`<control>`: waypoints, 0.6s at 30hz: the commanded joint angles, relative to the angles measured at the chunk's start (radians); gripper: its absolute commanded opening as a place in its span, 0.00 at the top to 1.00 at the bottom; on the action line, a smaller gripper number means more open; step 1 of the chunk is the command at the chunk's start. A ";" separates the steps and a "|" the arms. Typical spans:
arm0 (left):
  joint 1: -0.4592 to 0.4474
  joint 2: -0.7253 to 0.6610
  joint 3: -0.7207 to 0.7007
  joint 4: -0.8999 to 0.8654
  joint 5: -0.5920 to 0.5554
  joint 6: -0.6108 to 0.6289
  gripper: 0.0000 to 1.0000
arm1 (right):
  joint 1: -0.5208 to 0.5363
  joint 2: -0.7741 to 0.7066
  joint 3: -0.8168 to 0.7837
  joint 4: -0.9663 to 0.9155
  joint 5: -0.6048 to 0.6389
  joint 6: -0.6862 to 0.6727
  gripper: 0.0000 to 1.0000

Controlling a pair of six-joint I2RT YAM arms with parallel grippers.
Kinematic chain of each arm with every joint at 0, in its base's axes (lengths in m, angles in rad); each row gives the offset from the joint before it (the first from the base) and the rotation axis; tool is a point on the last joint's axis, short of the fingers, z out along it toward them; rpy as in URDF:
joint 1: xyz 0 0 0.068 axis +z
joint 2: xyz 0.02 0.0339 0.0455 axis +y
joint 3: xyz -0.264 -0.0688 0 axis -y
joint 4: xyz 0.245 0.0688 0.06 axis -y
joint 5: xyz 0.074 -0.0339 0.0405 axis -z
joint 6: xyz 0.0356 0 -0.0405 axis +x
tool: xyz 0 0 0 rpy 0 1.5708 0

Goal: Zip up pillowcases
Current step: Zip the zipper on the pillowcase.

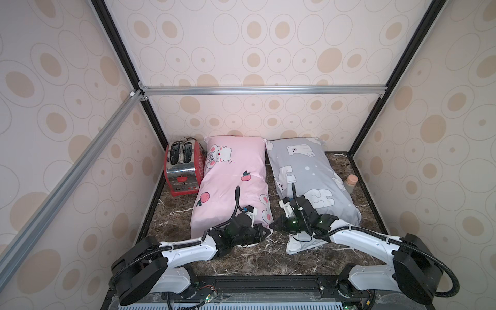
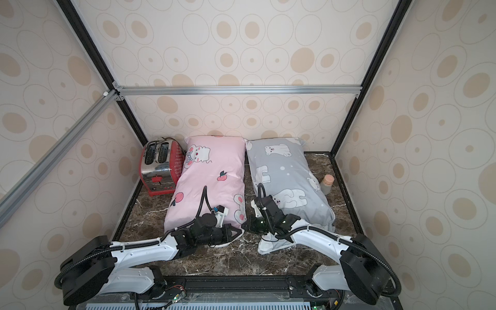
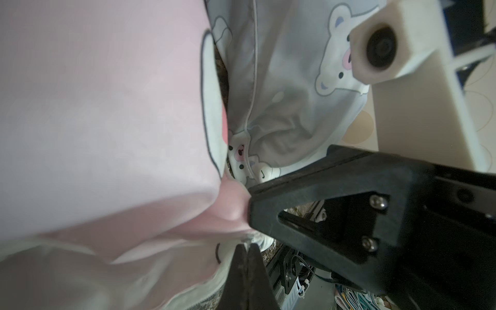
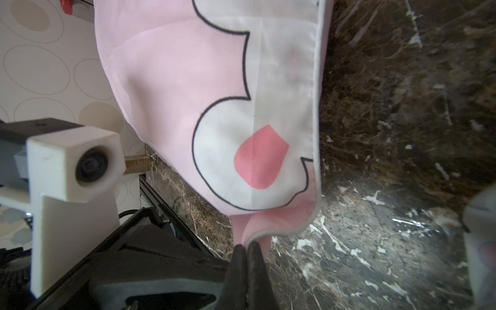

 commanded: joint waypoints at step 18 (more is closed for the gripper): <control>-0.005 -0.001 0.022 -0.130 -0.072 0.059 1.00 | -0.024 -0.075 0.010 -0.118 0.020 -0.051 1.00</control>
